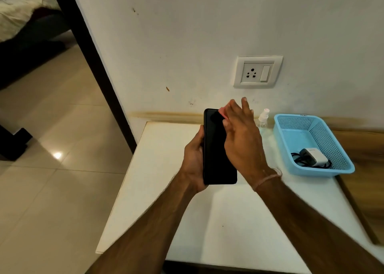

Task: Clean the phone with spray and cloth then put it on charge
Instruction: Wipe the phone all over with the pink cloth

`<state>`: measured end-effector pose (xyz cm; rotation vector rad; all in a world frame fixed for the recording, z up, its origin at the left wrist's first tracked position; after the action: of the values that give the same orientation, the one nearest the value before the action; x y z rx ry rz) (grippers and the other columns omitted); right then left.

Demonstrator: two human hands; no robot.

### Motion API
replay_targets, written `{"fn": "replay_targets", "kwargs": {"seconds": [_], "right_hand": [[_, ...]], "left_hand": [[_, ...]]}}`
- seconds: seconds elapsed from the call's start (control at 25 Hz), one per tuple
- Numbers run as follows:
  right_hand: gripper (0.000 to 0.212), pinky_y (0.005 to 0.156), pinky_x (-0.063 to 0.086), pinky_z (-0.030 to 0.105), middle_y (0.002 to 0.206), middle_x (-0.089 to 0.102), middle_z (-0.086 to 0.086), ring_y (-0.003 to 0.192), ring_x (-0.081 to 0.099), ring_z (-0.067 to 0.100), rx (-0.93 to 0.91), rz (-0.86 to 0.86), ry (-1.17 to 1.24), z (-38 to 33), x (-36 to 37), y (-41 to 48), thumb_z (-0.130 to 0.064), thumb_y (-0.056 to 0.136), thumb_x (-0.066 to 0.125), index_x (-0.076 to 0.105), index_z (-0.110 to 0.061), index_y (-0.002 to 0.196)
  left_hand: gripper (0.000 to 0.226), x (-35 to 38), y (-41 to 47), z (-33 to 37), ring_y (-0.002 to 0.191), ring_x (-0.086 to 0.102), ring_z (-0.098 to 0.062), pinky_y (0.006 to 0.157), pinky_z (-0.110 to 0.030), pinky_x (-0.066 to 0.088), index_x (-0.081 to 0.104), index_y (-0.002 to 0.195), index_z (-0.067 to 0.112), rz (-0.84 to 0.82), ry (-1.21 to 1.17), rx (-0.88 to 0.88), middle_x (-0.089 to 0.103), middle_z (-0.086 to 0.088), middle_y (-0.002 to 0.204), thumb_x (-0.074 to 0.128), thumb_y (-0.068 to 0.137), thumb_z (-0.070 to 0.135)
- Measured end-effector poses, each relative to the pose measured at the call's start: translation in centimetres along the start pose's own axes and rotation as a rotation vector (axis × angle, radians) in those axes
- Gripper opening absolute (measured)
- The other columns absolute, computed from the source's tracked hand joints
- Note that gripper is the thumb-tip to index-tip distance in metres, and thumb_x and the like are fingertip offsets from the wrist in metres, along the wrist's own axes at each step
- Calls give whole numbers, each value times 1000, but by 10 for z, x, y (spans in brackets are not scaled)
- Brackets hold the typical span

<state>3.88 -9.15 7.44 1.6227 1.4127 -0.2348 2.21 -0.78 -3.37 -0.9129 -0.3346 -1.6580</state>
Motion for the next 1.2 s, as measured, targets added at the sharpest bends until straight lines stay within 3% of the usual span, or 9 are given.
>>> {"fn": "replay_targets", "kwargs": {"seconds": [0.12, 0.2, 0.36, 0.52, 0.64, 0.72, 0.84, 1.0, 1.2], "right_hand": [[34, 107, 43, 40, 134, 44, -5, 128, 45, 24, -89, 48, 179, -25, 13, -30, -27, 99, 51, 49, -29, 133], [33, 94, 50, 42, 122, 44, -9, 113, 50, 25, -204, 77, 134, -28, 7, -35, -22, 98, 54, 48, -33, 129], [33, 92, 47, 44, 118, 56, 4, 109, 48, 26, -120, 186, -40, 3, -18, 1, -20, 97, 51, 62, -21, 128], [26, 93, 45, 14, 109, 54, -5, 108, 47, 0, -202, 42, 223, -31, 10, -17, -25, 97, 52, 66, -14, 116], [26, 92, 49, 30, 109, 62, 3, 104, 51, 20, -193, 158, 79, -5, -24, 6, -16, 91, 64, 69, -14, 117], [26, 91, 50, 37, 111, 64, 4, 105, 53, 24, -159, 152, 66, -3, -22, 5, -9, 89, 67, 71, -14, 114], [24, 93, 50, 38, 116, 65, 5, 110, 55, 23, -273, 35, 115, -28, -1, -12, -5, 89, 64, 72, -11, 111], [26, 95, 49, 43, 116, 66, 8, 110, 54, 29, -148, 161, 53, 5, -29, 9, -13, 90, 66, 70, -11, 115], [28, 99, 48, 39, 123, 65, 6, 117, 53, 26, -292, 35, 46, -24, -2, -13, -17, 95, 52, 70, -9, 117]], "left_hand": [[53, -2, 1, 2, 108, 69, -30, 86, -40, 57, 71, 124, 16, -26, -80, 8, 71, -13, 119, 53, 96, 56], [53, -2, 2, 4, 107, 69, -30, 86, -40, 57, 71, 125, 14, -36, -111, 11, 71, -13, 119, 51, 97, 54], [59, -4, 7, -1, 106, 68, -32, 92, -44, 56, 70, 126, 17, 17, 6, 40, 70, -13, 120, 46, 97, 62], [46, 2, 7, 5, 107, 69, -26, 87, -35, 56, 72, 122, 12, -42, -117, 66, 72, -9, 115, 53, 98, 47], [54, 3, 8, 3, 104, 70, -28, 86, -39, 56, 71, 123, 18, -30, 8, 75, 73, -9, 116, 51, 96, 59], [51, 5, 11, -1, 105, 70, -26, 88, -38, 55, 72, 122, 17, -22, -8, 70, 73, -8, 115, 51, 98, 56], [43, 6, 13, -3, 110, 67, -24, 91, -33, 53, 73, 119, 13, -54, -108, 43, 72, -7, 115, 53, 100, 45], [54, 7, 9, -3, 104, 71, -27, 84, -38, 57, 71, 124, 18, -42, 32, 72, 74, -8, 115, 52, 95, 60], [41, 2, 13, -1, 106, 67, -24, 85, -31, 55, 74, 115, 19, -23, -65, 99, 74, -2, 109, 48, 101, 46]]}}
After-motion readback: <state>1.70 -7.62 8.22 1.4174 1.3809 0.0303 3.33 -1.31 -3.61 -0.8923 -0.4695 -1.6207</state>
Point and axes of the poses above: each hand's wrist, its own y-axis towards the middle knuckle, its own x-axis out of the palm, z = x × y, the point moved 8 cm from there along y, towards the middle knuckle
